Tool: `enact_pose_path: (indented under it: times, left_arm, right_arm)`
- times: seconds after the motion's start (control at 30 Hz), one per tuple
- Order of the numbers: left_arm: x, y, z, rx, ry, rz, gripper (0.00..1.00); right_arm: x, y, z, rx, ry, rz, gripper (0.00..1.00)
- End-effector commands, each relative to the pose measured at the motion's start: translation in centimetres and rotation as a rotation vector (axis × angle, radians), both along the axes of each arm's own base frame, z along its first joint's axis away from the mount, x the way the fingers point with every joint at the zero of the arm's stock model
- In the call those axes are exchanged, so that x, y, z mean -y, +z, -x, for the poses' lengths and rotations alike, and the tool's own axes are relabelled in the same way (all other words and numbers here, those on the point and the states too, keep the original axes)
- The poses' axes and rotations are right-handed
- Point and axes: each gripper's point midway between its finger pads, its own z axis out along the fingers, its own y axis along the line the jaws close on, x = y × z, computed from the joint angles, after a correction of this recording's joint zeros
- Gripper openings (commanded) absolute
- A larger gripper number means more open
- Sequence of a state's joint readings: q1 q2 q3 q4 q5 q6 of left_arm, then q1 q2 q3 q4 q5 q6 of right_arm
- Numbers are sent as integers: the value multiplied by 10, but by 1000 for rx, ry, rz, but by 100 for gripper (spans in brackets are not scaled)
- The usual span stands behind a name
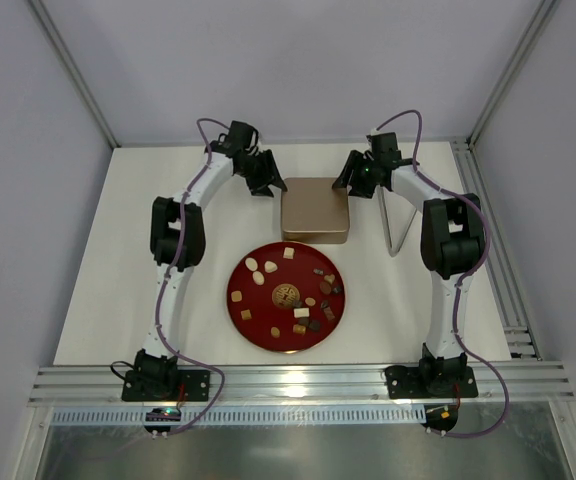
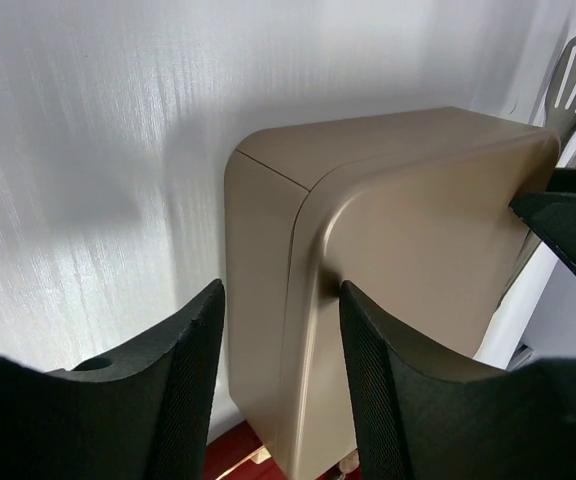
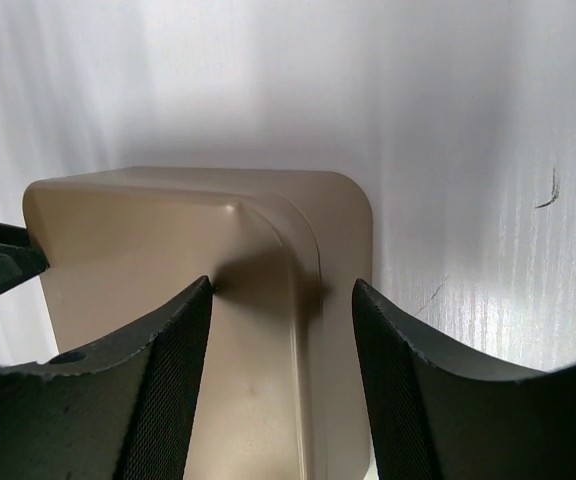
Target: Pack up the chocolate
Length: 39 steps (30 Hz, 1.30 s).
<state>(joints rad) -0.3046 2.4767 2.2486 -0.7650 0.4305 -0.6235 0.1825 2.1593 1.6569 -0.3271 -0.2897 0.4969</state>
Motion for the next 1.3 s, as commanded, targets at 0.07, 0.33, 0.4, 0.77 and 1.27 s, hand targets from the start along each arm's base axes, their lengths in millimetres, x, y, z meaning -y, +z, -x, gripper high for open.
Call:
enact_pose_path:
  times: [0.07, 0.33, 0.4, 0.77, 1.27]
  left_arm:
    - [-34, -69, 10, -92, 66, -180, 46]
    - [-32, -86, 18, -107, 68, -154, 39]
    - [-32, -91, 21, -116, 65, -156, 38]
    - [-27, -116, 27, -149, 60, -129, 31]
    - [-24, -72, 27, -54, 32, -93, 24]
  right_arm:
    - [15, -35, 26, -139, 13, 128, 56]
    - [13, -39, 28, -161, 27, 124, 56]
    - [12, -40, 31, -168, 37, 120, 56]
    - [-4, -47, 29, -188, 65, 43, 57]
    - [-7, -6, 16, -71, 60, 12, 55]
